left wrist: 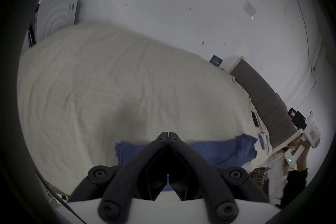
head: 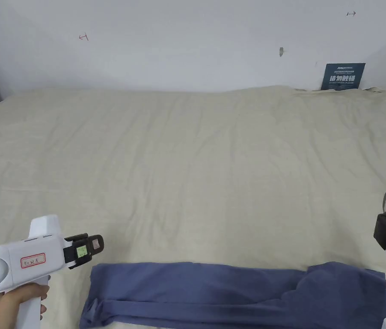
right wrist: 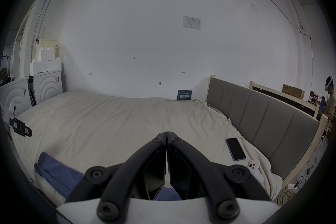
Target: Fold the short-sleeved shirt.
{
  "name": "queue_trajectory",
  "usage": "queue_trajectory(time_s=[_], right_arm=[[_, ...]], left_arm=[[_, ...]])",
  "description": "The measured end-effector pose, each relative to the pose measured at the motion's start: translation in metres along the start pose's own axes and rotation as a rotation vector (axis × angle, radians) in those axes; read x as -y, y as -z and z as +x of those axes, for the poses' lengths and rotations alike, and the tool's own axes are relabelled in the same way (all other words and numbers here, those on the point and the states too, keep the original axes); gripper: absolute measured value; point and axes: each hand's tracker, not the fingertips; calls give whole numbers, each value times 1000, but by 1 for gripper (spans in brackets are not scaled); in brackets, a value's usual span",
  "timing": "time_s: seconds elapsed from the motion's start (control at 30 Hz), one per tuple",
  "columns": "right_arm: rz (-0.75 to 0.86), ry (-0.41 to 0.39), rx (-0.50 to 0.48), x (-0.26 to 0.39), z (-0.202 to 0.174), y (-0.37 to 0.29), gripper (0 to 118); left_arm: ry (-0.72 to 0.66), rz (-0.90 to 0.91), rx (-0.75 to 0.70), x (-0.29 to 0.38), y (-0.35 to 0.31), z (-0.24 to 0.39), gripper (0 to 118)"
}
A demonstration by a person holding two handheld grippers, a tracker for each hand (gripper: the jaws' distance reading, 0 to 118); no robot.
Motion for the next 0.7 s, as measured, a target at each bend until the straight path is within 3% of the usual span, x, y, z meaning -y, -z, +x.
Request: queue_trajectory(time_s=[0.03,0.1,0.17,0.23,0.57,0.7], right_arm=[[-3,0,1,0,-1,0,0],[-10,2,1,1,-2,2,0],[-19,0,1,1,-7,3,0],[-31,-3,-1,3,-9,5,0],[-73,-25,-6,5,-21,10,0],[-81,-27,-1,6,-20,12,0]], left_arm=[[-32,-42,24,0,4,-10,3],[-90,-112,44,5,12,-21,27],[-74,-149,15,13,21,-32,70],[-56,-189,-46,20,29,-37,83],[-42,-257,-93,46,64,-58,81],[-51,-298,-88,50,83,-69,53]])
